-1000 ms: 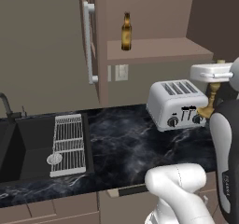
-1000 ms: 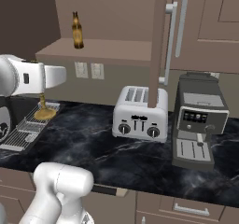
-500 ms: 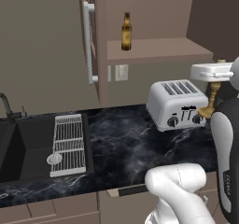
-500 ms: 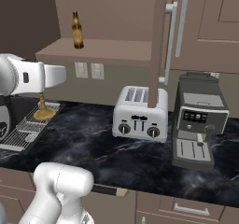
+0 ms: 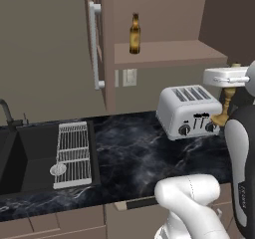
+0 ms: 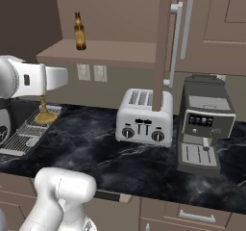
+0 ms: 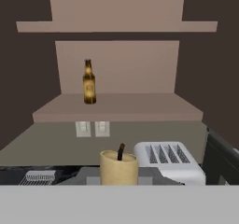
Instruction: Get the candle and the beer from the cabinet and move them to the dining counter.
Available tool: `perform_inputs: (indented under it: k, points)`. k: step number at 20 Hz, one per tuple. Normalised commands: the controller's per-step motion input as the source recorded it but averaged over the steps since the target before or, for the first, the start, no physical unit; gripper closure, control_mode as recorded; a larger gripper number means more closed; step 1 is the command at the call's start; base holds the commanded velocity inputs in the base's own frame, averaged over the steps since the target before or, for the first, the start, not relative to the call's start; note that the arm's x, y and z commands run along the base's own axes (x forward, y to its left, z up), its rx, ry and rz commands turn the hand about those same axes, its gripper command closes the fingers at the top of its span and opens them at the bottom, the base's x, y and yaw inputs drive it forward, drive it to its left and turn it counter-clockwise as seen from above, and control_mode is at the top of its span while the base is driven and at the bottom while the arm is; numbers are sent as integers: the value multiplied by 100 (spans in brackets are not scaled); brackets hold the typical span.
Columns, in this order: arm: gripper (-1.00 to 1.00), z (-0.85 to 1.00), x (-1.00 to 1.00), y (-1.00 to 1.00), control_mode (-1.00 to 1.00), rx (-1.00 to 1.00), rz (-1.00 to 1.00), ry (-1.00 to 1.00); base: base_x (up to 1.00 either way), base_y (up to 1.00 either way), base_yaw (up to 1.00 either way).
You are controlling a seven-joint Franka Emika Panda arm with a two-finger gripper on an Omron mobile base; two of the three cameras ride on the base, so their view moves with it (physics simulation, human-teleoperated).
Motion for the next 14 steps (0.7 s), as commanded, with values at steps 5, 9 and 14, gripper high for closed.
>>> perform_inputs:
  k: [5,9,14]
  points:
    - [100,0,0,0,100,0,0,0,-14,0,0]
    - [100,0,0,0,100,0,0,0,-75,0,4]
    - [100,0,0,0,100,0,0,0,-81,1,32]
